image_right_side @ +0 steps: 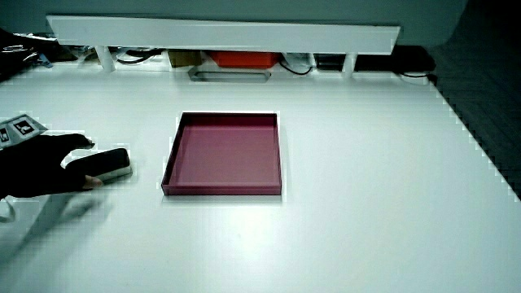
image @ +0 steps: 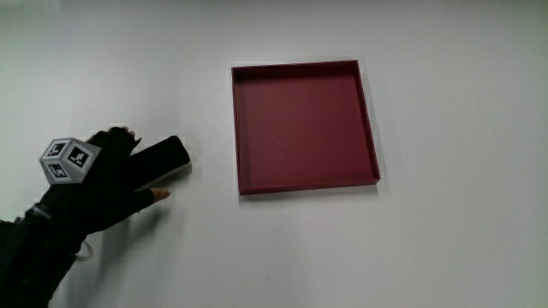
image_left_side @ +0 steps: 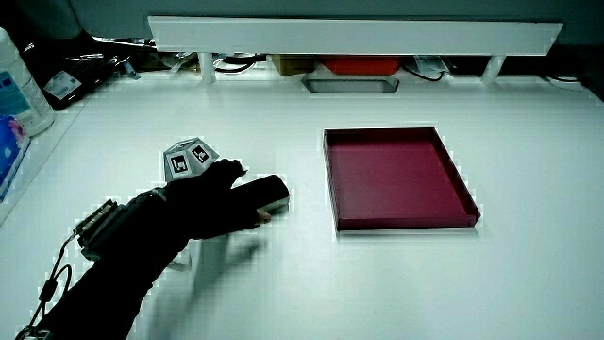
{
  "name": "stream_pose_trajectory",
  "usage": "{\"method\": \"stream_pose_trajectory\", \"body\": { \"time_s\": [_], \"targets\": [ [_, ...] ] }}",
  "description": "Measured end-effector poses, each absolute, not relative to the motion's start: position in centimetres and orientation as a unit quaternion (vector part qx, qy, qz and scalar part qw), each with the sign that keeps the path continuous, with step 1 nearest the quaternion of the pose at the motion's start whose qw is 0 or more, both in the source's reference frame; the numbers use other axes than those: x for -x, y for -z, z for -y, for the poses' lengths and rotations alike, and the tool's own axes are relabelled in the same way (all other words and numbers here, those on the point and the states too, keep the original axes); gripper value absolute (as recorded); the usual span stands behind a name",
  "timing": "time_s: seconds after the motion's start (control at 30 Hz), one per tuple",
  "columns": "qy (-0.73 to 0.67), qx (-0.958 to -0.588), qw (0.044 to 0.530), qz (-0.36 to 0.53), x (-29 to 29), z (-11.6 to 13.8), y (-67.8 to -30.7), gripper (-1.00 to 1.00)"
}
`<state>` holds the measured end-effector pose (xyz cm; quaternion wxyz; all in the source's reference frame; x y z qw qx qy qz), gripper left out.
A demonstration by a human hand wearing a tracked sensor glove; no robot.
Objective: Place eraser
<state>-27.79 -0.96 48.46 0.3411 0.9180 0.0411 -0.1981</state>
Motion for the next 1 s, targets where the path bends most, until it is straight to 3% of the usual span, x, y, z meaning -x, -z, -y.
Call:
{"method": "stream_pose_trajectory", "body": {
  "time_s": [0.1,0.13,0.27,0.7,1.0],
  "targets": [
    [0.192,-0.918,0.342,-0.052,27.7,1.4,-46.5,-0.72],
    [0.191,-0.925,0.322,-0.067,28.1,1.7,-46.6,-0.78],
    [0.192,-0.915,0.349,-0.065,27.4,2.2,-42.9,-1.0],
    [0.154,-0.917,0.358,-0.088,25.6,3.0,-38.4,-1.0],
    [0.15,-0.916,0.361,-0.09,25.6,3.0,-38.7,-1.0]
  ]
}}
